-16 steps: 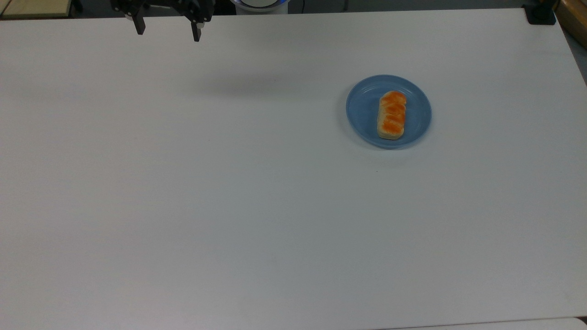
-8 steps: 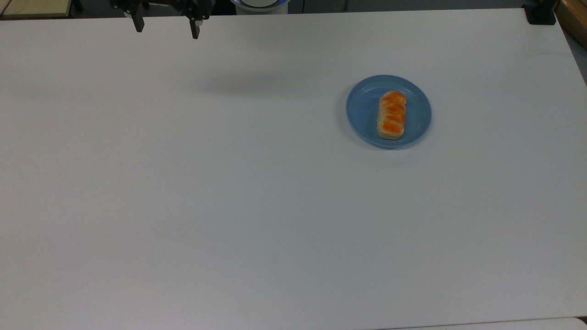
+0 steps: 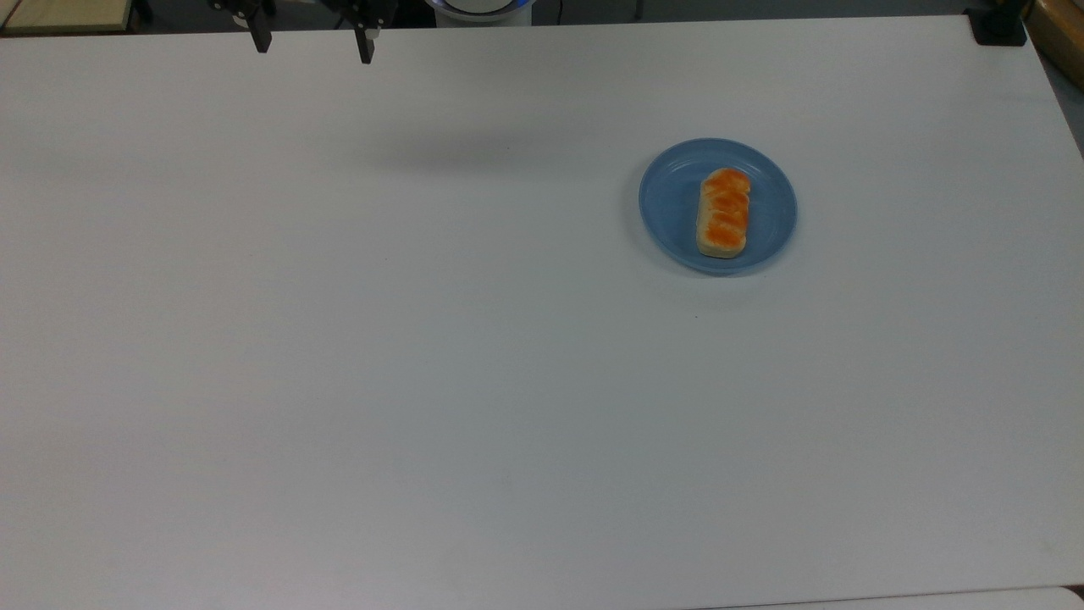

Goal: Put the bread on a plate

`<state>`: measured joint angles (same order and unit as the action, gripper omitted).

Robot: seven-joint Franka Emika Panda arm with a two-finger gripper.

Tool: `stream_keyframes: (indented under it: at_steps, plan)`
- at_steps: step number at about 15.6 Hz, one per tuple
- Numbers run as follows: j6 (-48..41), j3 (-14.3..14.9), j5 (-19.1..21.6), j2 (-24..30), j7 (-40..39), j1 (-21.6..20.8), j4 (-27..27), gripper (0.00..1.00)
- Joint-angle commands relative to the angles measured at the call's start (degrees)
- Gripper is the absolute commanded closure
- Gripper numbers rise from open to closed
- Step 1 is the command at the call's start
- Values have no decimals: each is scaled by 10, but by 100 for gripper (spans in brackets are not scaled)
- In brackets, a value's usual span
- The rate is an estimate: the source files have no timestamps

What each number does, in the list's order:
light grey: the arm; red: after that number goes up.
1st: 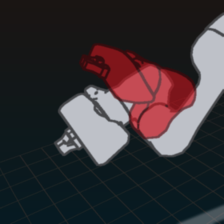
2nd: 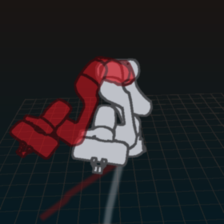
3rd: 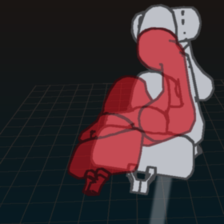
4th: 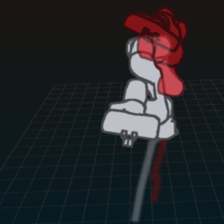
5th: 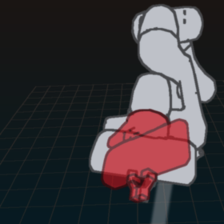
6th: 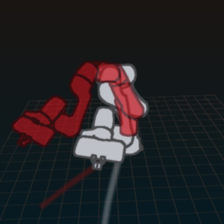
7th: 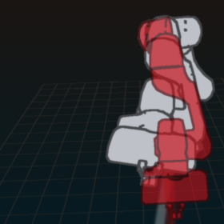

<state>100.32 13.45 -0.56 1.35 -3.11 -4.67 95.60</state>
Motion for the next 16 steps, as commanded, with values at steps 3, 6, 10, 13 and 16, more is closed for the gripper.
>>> stream_keyframes:
  at_steps: [3,6,10,13,16]
  plan:
    - [-18,0,16,0,-4,-1,-9,0]
    - [-18,0,23,0,-6,1,-9,0]
    - [-17,1,23,-3,-12,-1,-8,0]
    - [-17,1,23,-2,-12,-2,-9,0]
    - [-18,0,23,-2,-12,-2,-8,0]
